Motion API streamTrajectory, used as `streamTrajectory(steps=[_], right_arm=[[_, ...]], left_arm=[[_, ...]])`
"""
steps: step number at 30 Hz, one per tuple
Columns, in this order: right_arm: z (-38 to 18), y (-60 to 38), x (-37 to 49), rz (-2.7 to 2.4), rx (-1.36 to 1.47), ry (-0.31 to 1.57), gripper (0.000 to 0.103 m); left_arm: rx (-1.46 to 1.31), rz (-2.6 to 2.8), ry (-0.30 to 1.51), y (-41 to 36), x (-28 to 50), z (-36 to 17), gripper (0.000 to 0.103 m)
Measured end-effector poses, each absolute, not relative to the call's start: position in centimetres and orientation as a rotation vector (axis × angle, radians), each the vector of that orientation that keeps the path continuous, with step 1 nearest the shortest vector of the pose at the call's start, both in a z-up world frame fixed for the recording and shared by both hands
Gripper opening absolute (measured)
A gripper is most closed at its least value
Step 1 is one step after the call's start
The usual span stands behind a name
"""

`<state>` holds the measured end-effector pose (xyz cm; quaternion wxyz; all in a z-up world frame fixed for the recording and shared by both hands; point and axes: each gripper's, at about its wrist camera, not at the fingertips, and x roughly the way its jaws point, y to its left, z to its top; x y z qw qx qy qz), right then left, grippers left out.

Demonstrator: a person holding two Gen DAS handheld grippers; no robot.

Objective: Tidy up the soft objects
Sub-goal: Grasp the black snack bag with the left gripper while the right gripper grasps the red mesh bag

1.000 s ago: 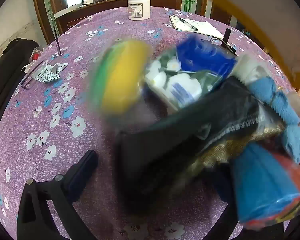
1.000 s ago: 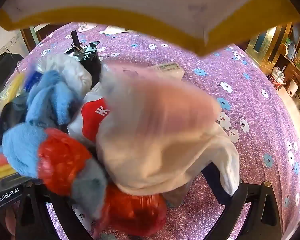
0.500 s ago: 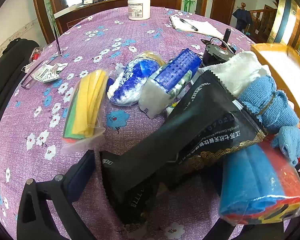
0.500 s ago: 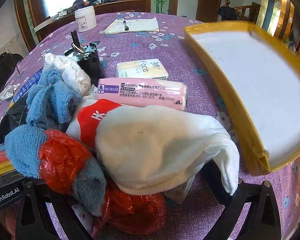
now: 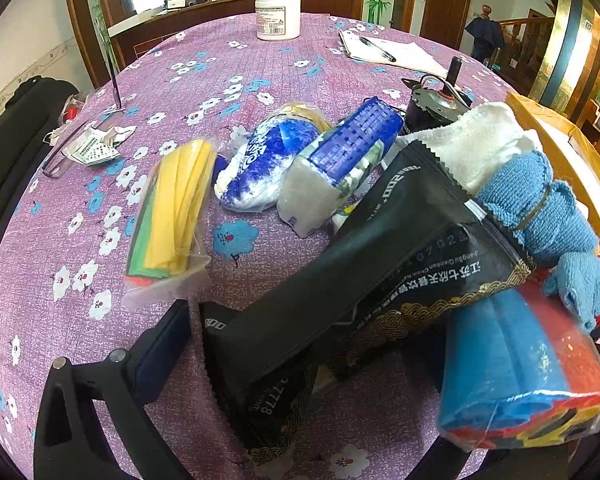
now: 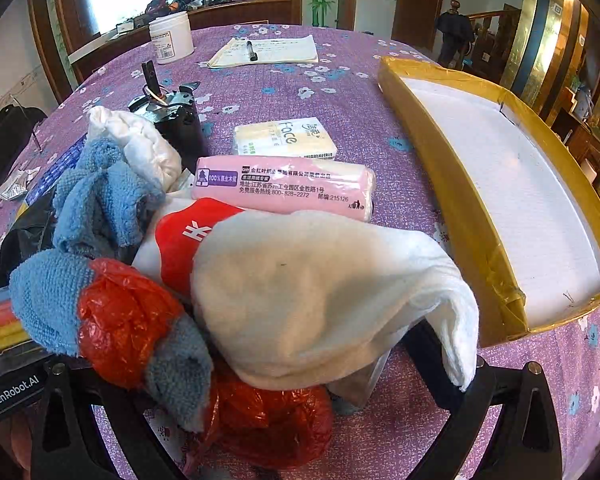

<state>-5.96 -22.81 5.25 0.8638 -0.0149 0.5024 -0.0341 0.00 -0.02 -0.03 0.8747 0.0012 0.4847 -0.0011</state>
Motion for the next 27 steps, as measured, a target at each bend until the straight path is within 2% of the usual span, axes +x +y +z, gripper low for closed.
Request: streamTrajectory(steps=[7, 11, 15, 16, 17, 18, 19, 23, 27], right_arm=[[5.2, -22.5, -6.0, -0.051, -0.037, 1.055, 0.102], [5.1, -22.3, -6.3, 0.153, -0.117, 1.145, 0.102], [6.4, -24.1, -9.3, 0.355, -0.069, 1.133, 0.101], [6.9, -24.7, -10.2, 0.407, -0.049, 1.116, 0.093], [7.3, -25.2, -10.9, 0.447, -0.042, 1.102, 0.071], [7.7, -25.5, -11.6, 0.472, -0.05, 1.095, 0.06], [8.0, -25.8, -12.1, 0.491, -0.06, 1.091, 0.056], [8.8, -25.9, -13.2, 0.528, -0.096, 1.032, 0.056], [10.5, -25.6, -14.7, 0.572, -0.11, 0.959, 0.056]], left_arm=[[0.001, -0.001, 1.012, 0.0, -0.1, 0.0, 0.103], [0.003, -0.04, 1.049, 0.4, -0.9, 0.3, 0.103], [-0.012, -0.175, 1.064, 1.5, -2.8, 1.0, 0.103], [-0.01, -0.195, 1.05, 2.0, -3.5, 1.4, 0.103], [-0.015, -0.208, 1.041, 2.6, -4.1, 1.6, 0.103], [-0.024, -0.225, 1.031, 3.4, -4.8, 1.9, 0.102], [-0.033, -0.24, 1.027, 3.8, -5.1, 2.1, 0.1], [-0.062, -0.31, 0.984, 5.4, -6.8, 3.4, 0.082], [-0.035, -0.328, 0.926, 5.7, -7.8, 4.7, 0.081]])
